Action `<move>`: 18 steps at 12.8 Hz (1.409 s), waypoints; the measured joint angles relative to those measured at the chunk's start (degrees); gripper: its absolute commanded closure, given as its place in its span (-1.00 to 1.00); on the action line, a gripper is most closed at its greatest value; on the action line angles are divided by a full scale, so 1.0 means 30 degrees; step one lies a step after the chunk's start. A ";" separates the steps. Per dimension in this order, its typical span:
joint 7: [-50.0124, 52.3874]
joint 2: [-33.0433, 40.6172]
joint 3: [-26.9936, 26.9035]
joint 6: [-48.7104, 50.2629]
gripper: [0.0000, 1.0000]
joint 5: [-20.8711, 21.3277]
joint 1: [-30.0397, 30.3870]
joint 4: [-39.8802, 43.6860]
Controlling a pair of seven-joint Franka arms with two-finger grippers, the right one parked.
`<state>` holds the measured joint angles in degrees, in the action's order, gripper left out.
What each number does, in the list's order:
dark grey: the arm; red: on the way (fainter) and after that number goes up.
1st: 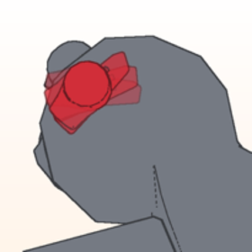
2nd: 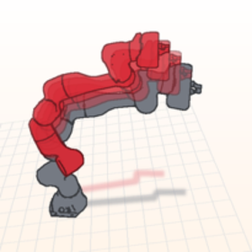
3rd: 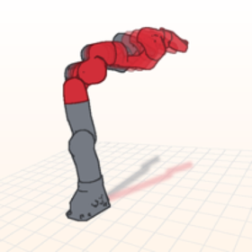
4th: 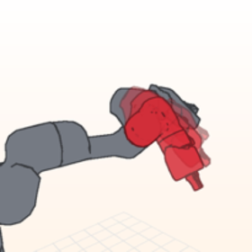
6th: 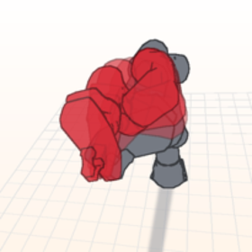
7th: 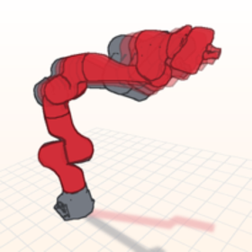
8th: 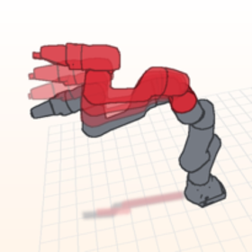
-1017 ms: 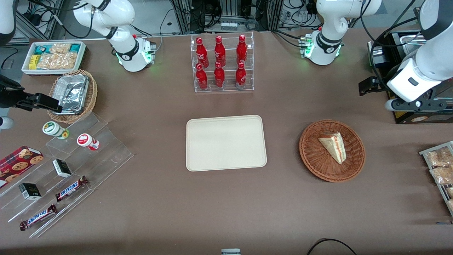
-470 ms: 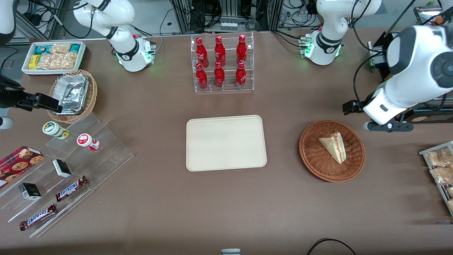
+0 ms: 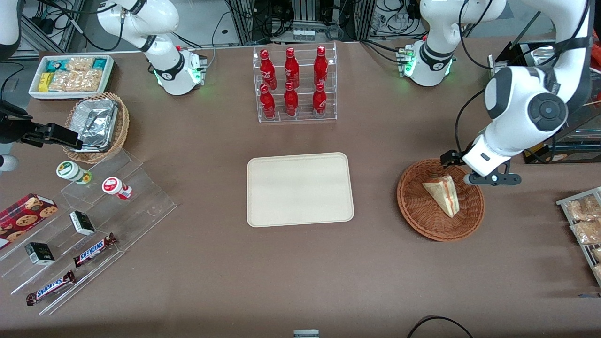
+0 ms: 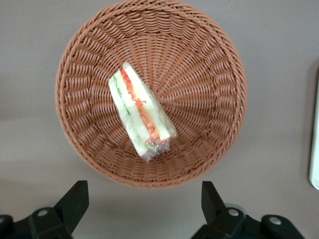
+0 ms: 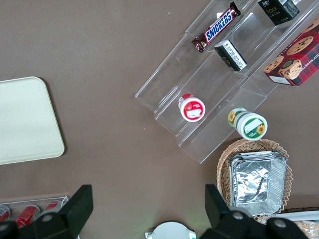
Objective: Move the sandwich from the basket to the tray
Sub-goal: 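Lower the open left gripper around the sandwich and close it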
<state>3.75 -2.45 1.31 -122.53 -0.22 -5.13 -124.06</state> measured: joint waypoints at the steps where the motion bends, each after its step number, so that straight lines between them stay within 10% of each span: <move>1: 0.0000 -0.0167 -0.0021 -0.0517 -1.00 0.0000 0.0077 -0.0325; 18: 1.2535 -0.2801 0.0107 -0.4986 -1.00 -0.0384 0.0314 -0.0993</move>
<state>41.35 -10.85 1.63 -137.49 -1.37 -4.19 -127.04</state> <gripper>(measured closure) 0.000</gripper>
